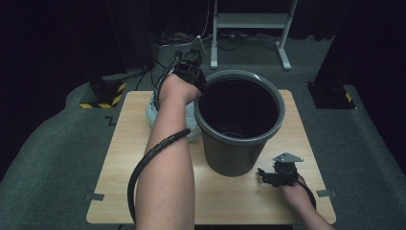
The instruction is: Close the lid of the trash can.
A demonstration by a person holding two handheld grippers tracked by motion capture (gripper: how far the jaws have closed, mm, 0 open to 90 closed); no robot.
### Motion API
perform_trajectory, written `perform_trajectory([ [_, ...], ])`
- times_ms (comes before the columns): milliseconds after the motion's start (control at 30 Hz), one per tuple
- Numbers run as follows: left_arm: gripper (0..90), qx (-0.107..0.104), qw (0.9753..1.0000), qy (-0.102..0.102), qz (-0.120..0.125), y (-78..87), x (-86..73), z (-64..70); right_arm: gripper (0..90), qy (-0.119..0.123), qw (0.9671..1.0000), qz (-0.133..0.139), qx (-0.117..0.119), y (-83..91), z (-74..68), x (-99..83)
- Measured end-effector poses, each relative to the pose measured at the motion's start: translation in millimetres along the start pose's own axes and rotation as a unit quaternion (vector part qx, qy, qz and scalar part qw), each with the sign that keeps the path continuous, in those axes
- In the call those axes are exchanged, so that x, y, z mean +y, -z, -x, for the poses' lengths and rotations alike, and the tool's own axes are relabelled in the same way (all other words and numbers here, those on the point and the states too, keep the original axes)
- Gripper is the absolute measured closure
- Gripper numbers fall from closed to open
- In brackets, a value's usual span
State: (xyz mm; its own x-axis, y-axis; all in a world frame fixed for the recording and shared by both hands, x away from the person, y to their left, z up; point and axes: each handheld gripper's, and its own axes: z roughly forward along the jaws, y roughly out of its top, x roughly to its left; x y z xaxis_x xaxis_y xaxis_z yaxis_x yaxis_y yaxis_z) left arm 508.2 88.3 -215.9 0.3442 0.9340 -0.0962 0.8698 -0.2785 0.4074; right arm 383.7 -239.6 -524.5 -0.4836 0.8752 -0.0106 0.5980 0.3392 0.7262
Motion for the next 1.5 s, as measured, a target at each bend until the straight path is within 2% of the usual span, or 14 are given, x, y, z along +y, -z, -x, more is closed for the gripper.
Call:
perform_trajectory([
  [467,72.7,-0.004,1.0000,-0.004,0.005,2.3,-2.5,-1.8,14.5,-0.001,1.0000,-0.001,0.000,0.0,-0.1,0.0],
  [700,67.4,-0.010,0.9998,0.001,0.015,7.2,-3.8,-5.7,14.5,-0.001,1.0000,-0.001,0.000,0.1,-0.1,0.0],
  [733,68.1,-0.014,0.9995,0.001,0.028,10.0,-4.0,-6.1,14.5,-0.001,1.0000,-0.001,0.000,0.1,-0.1,0.0],
  [800,75.1,-0.018,0.9991,0.002,0.037,12.7,-4.2,-6.3,14.5,-0.001,1.0000,-0.001,0.000,0.1,-0.1,0.1],
  [900,79.8,-0.017,0.9994,-0.003,0.030,10.4,-4.9,-5.2,14.4,0.000,1.0000,-0.001,0.000,0.0,0.0,0.1],
  [1233,79.6,-0.019,0.9993,-0.003,0.031,7.6,-6.5,-6.6,14.4,0.000,1.0000,-0.001,0.000,0.0,0.0,0.1],
  [1333,72.1,-0.013,0.9991,0.002,0.039,10.5,-7.2,-9.2,14.4,0.000,1.0000,-0.001,0.000,0.0,0.1,0.1],
  [1500,64.8,-0.010,0.9984,0.012,0.054,17.2,-11.9,-18.4,14.4,0.000,1.0000,-0.001,0.000,-0.1,0.1,0.2],
])
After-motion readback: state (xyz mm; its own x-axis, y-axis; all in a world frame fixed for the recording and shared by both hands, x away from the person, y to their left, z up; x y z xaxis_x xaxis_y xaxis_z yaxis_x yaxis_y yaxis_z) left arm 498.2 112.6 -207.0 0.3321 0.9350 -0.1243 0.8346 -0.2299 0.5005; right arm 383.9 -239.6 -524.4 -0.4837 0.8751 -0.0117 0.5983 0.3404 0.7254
